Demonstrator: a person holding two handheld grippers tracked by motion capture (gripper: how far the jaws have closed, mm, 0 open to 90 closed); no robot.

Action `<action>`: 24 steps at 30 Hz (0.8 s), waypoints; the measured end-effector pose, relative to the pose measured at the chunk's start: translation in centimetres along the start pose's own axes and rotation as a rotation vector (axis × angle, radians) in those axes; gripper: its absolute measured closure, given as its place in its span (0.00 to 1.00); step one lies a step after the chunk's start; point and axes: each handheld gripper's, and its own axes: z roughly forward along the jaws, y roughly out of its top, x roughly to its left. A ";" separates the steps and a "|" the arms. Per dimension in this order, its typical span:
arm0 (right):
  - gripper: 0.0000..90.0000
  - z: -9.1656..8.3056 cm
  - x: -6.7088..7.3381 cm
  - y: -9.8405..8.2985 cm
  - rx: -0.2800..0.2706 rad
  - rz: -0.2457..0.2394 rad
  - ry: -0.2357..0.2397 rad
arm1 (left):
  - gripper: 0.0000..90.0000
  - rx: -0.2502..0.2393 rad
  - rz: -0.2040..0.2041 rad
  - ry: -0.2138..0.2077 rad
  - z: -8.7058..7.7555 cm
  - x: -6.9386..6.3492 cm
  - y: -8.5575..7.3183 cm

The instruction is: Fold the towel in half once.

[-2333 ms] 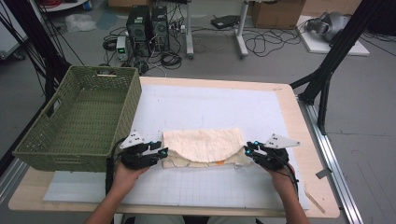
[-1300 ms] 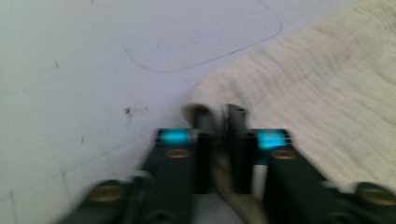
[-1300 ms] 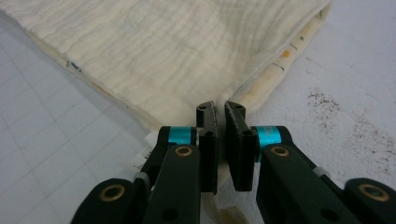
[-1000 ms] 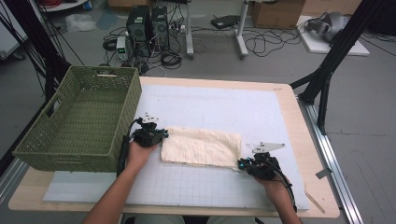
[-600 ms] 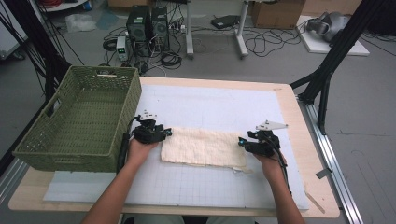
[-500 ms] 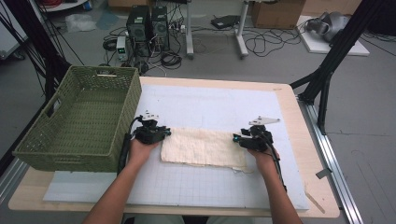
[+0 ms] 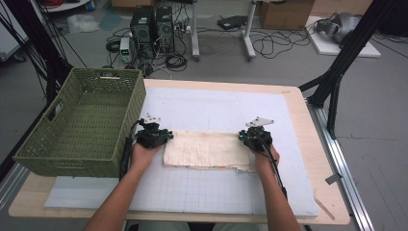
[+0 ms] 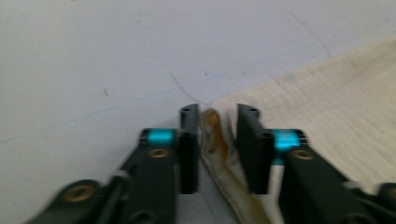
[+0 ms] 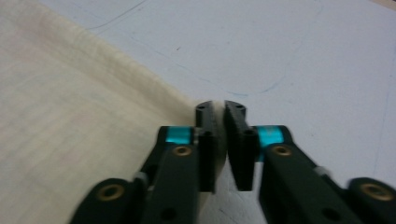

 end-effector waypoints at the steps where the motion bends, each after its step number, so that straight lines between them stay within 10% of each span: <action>1: 0.75 -0.2 0.0 0.0 0.001 0.008 -0.019 | 0.65 -0.007 -0.012 -0.005 -0.2 0.2 0.0; 8: 0.47 -3.9 -1.2 -0.7 -0.106 0.063 -0.058 | 0.52 -0.110 0.002 -0.101 -2.3 -0.6 0.2; 13: 0.39 -6.9 -1.5 -1.7 -0.181 0.073 0.018 | 0.43 -0.164 0.024 -0.156 -3.6 -1.2 0.1; 24: 0.89 -6.7 1.7 -5.4 -0.019 -0.041 0.235 | 0.41 -0.188 0.051 -0.173 -4.7 -1.9 -0.2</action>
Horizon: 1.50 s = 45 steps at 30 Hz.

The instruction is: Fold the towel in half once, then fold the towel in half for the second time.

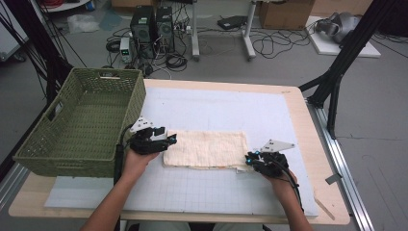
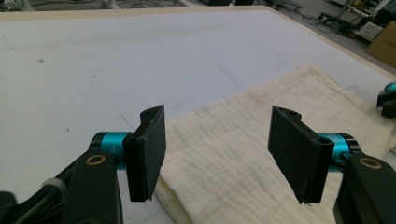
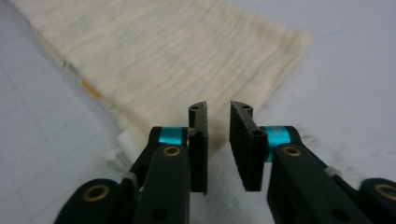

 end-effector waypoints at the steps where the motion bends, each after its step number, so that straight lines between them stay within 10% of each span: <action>1: 0.92 0.1 0.1 -0.1 0.010 0.002 0.012 | 0.41 0.001 0.001 -0.001 0.0 0.0 0.0; 8: 0.80 -1.3 0.5 -0.5 0.014 -0.035 0.006 | 0.41 0.021 0.001 -0.003 -0.1 0.0 -1.1; 19: 0.22 -4.5 -1.7 -0.5 -0.168 0.068 -0.222 | 0.18 -0.043 -0.010 -0.007 -1.0 -0.5 -0.6; 45: 0.14 -4.8 -2.3 -0.8 -0.192 0.106 -0.236 | 0.23 -0.040 0.005 -0.012 -1.1 -0.4 -0.6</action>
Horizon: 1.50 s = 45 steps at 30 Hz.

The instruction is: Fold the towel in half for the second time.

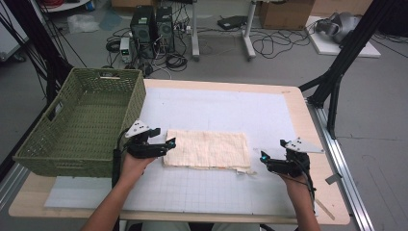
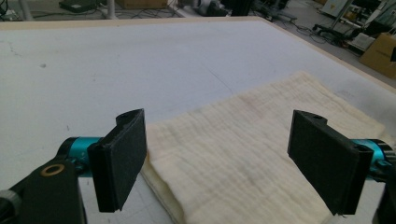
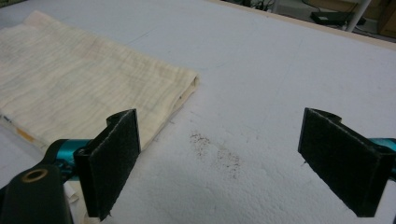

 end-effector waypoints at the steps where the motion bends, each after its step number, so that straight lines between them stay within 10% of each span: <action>1: 0.14 0.0 0.1 0.0 0.005 0.003 0.000 | 0.25 0.003 -0.004 -0.006 0.0 0.0 0.0; 19: 0.14 -0.1 -0.3 -0.4 0.007 0.021 0.024 | 0.35 0.024 -0.037 0.049 1.9 1.3 1.3; 28: 0.14 0.2 0.0 -0.4 0.020 0.008 0.030 | 0.40 0.126 -0.013 0.147 4.8 3.2 1.8; 35: 0.14 0.4 0.1 -0.4 0.028 0.002 0.041 | 0.49 0.225 -0.020 0.145 6.2 3.8 0.6; 45: 0.14 1.6 0.5 0.1 0.044 -0.001 0.067 | 0.93 0.254 0.014 0.125 6.4 3.9 0.1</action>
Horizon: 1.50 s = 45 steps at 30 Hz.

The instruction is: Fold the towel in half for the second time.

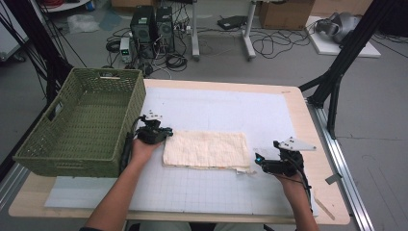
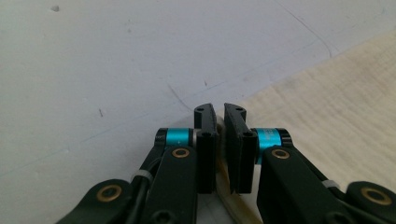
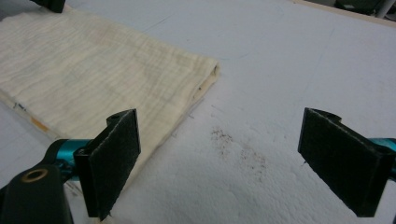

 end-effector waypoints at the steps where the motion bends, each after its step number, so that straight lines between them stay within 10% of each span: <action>1: 0.14 0.3 0.1 0.2 0.005 0.004 0.002 | 0.93 -0.004 -0.004 0.002 0.0 -0.1 0.0; 16: 0.14 6.2 0.3 4.6 0.099 0.009 0.077 | 0.93 -0.010 -0.009 -0.005 0.0 0.0 -0.2; 30: 0.50 10.7 -0.8 6.0 0.159 -0.002 0.088 | 0.93 -0.016 -0.032 -0.018 -0.1 0.2 -0.2; 45: 0.93 11.4 -1.2 5.1 0.247 0.002 0.122 | 0.94 -0.027 -0.039 -0.026 -0.2 0.3 -0.3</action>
